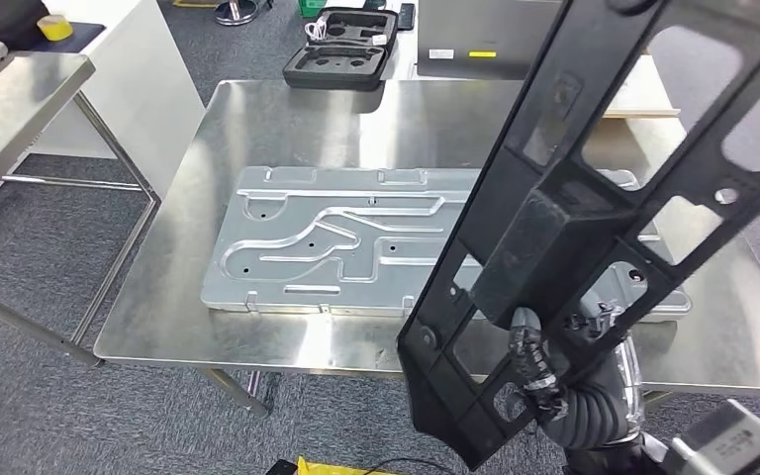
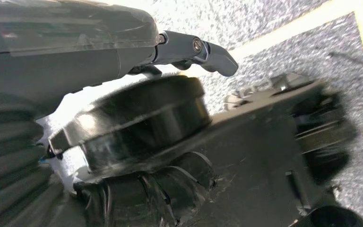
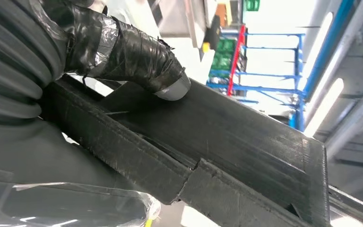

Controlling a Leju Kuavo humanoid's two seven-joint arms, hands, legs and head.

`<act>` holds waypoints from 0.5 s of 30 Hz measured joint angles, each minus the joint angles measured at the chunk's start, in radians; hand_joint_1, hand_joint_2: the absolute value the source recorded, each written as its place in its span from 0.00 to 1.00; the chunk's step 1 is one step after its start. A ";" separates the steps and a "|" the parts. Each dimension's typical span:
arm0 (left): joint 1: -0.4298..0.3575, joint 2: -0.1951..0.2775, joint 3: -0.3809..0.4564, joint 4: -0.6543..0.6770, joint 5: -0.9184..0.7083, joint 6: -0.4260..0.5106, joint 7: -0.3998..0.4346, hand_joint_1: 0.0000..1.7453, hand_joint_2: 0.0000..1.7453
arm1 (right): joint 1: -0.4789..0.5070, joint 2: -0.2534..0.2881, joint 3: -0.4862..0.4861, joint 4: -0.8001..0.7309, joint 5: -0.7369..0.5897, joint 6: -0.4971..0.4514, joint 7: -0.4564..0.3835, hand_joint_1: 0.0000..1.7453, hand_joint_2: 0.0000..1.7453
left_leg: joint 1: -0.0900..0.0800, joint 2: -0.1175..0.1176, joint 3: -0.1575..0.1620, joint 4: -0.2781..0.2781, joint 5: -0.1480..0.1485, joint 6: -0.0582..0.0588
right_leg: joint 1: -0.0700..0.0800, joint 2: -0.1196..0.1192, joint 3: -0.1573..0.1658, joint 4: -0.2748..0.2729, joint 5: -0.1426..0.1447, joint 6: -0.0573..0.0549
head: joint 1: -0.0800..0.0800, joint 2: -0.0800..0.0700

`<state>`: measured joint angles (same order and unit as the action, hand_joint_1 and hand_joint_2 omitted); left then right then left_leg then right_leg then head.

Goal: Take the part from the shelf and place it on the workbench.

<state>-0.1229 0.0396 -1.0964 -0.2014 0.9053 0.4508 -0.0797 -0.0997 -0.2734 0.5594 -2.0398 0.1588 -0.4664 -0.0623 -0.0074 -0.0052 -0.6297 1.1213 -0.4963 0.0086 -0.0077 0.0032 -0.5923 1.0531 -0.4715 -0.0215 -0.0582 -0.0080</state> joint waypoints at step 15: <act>-0.035 0.009 -0.030 0.000 -0.102 0.008 0.017 0.00 1.00 | -0.319 -0.179 -0.050 0.025 0.466 0.271 0.409 1.00 1.00 | 0.004 0.005 0.043 -0.104 0.044 0.029 | -0.020 0.001 -0.059 0.115 -0.023 0.062 | -0.002 0.000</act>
<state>-0.1581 0.0485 -1.1260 -0.2014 0.8029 0.4586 -0.0623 -0.4184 -0.4527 0.5097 -2.0149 0.6245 -0.1959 0.3468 -0.0039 0.0001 -0.5863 1.0172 -0.4527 0.0371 -0.0277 0.0040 -0.6510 1.1680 -0.4944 0.0407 -0.0602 -0.0080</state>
